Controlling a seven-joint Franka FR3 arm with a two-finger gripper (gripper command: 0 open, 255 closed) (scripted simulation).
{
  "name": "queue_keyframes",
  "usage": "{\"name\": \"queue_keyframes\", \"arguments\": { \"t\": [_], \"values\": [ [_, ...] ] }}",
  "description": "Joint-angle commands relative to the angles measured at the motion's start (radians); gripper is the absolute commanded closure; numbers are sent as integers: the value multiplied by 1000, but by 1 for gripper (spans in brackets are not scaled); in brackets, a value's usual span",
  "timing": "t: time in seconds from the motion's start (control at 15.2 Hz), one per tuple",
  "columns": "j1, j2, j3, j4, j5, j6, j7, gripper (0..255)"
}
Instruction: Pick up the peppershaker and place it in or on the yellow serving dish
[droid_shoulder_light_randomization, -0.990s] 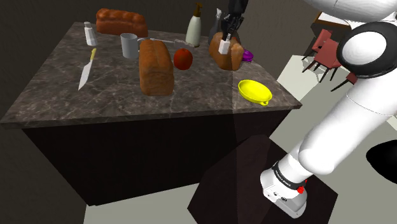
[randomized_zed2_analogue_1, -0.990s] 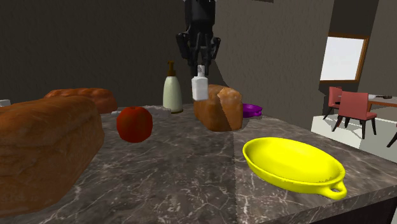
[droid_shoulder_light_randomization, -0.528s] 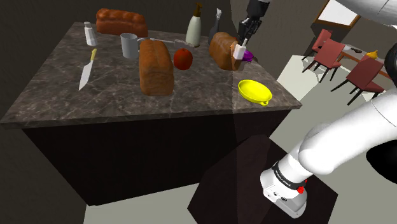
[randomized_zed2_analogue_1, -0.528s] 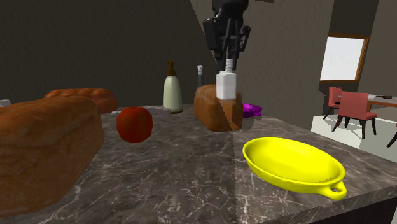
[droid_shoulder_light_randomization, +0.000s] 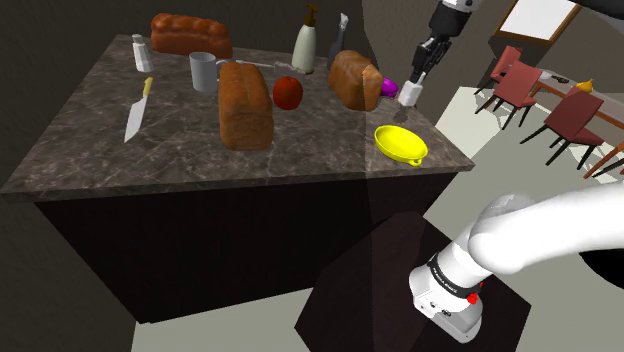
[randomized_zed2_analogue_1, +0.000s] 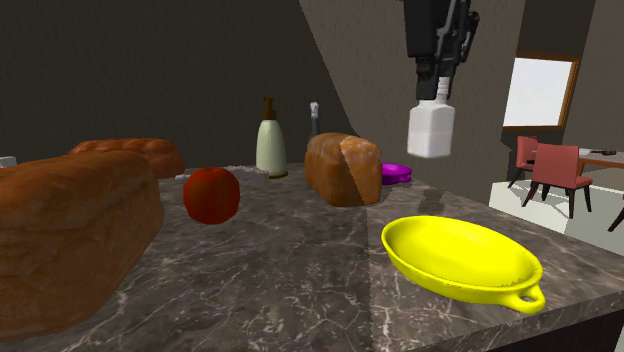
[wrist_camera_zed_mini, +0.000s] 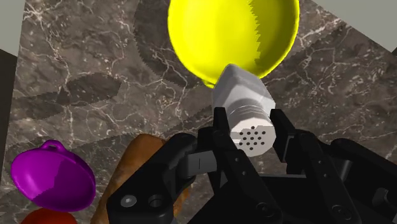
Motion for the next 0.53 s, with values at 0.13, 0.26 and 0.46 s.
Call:
{"name": "queue_keyframes", "arguments": {
  "t": [0.13,0.26,0.46],
  "values": [
    [-13,-116,-4,-82,-16,-33,-13,255],
    [-14,-127,-5,-117,-17,-8,-11,255],
    [-16,-141,-7,-169,-20,29,-8,255]
  ]
}}
